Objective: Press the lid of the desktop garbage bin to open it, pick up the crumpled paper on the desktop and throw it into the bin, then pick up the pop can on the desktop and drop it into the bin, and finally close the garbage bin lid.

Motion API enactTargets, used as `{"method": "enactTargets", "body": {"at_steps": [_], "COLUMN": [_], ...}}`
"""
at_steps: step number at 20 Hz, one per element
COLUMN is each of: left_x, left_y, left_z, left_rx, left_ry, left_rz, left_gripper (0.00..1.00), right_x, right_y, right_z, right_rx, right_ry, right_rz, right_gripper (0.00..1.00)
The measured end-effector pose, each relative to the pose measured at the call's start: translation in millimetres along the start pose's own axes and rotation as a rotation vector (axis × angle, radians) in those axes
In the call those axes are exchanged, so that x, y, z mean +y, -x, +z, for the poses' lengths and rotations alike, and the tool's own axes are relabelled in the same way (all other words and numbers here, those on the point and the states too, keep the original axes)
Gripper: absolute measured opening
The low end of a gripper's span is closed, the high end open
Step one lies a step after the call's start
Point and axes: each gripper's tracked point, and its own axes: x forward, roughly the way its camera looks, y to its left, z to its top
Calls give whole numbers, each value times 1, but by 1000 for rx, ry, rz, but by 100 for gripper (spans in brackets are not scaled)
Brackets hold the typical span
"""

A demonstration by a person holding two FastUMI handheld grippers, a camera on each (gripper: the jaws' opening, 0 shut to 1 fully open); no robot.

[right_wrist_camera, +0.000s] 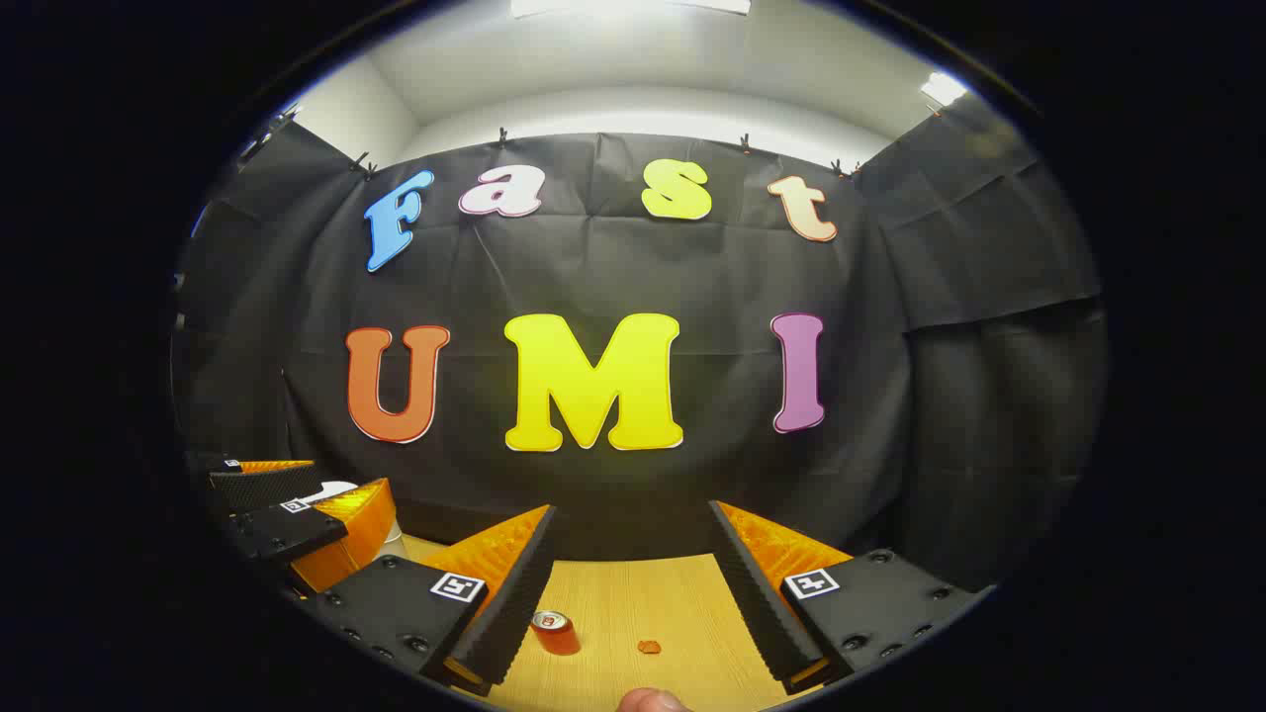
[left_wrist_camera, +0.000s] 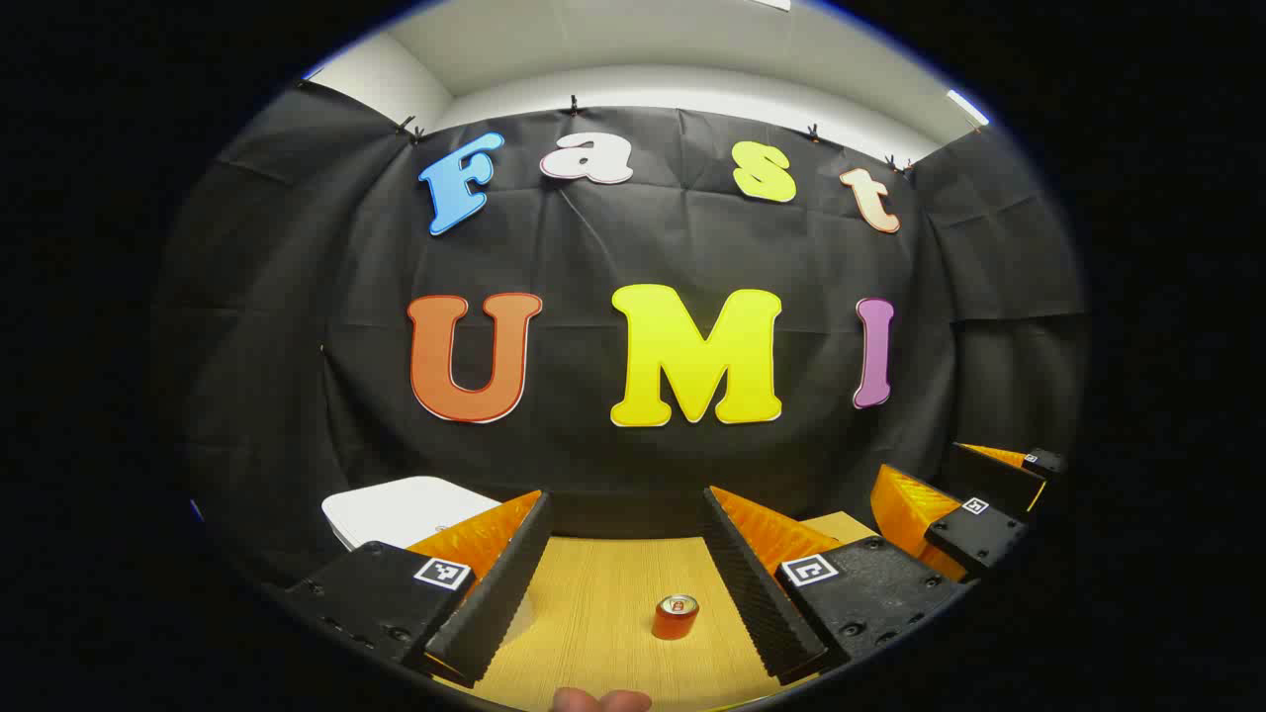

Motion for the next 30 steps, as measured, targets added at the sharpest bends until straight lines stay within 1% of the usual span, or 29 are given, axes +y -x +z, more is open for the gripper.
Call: {"method": "enactTargets", "body": {"at_steps": [10,19,23,27,30], "left_x": [6,-1,-5,-3,-2], "left_y": [-8,-12,-14,-15,-21], "left_z": [0,4,9,24,26], "left_rx": [-8,-17,-25,-64,-65], "left_ry": [-16,-14,-22,-65,-56], "left_rz": [21,22,22,49,67], "left_gripper": [98,98,98,98,97], "right_x": [-5,-16,-18,-24,-24], "right_y": [-10,-15,-20,-26,-32], "right_z": [-1,-3,-3,3,5], "right_rx": [5,15,16,-1,1], "right_ry": [-3,-16,-21,-8,-17], "right_rz": [-2,-13,-5,-6,10], "right_gripper": [92,92,93,93,93]}}
